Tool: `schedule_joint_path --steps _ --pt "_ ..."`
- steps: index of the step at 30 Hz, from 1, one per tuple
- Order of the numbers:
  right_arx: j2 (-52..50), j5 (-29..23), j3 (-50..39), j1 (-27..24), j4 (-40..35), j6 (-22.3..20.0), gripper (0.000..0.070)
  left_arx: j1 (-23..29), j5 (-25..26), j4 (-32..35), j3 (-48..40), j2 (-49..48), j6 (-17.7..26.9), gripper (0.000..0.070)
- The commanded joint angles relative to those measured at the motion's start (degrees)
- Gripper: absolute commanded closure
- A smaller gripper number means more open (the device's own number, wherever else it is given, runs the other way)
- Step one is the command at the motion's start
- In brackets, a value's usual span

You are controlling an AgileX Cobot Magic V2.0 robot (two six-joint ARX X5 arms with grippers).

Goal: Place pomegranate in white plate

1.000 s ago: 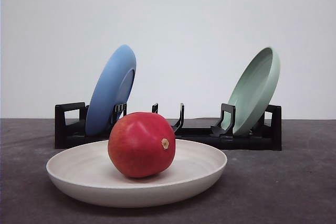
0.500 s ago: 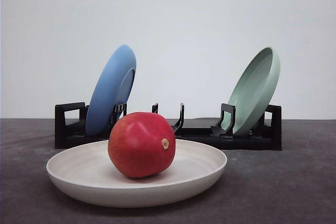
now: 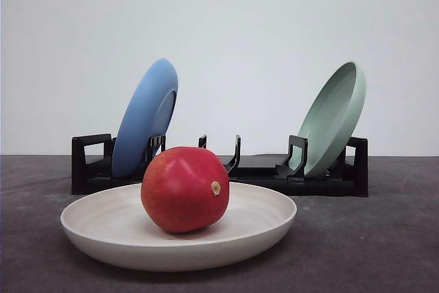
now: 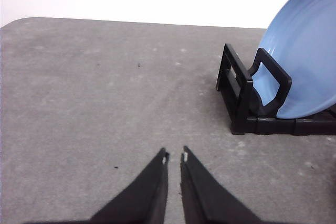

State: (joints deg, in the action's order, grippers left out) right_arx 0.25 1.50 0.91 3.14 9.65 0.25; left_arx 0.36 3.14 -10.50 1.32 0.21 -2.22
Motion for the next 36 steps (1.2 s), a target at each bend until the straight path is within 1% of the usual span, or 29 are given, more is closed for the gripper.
schedule_joint_path --steps 1,36 --pt "-0.04 -0.04 -0.26 0.00 -0.63 0.61 0.0680 0.00 0.00 -0.11 -0.61 -0.04 0.00 0.0674" --pt "-0.04 -0.04 -0.26 0.00 -0.63 0.61 0.0680 0.00 0.00 -0.11 -0.61 -0.04 0.00 0.0674"
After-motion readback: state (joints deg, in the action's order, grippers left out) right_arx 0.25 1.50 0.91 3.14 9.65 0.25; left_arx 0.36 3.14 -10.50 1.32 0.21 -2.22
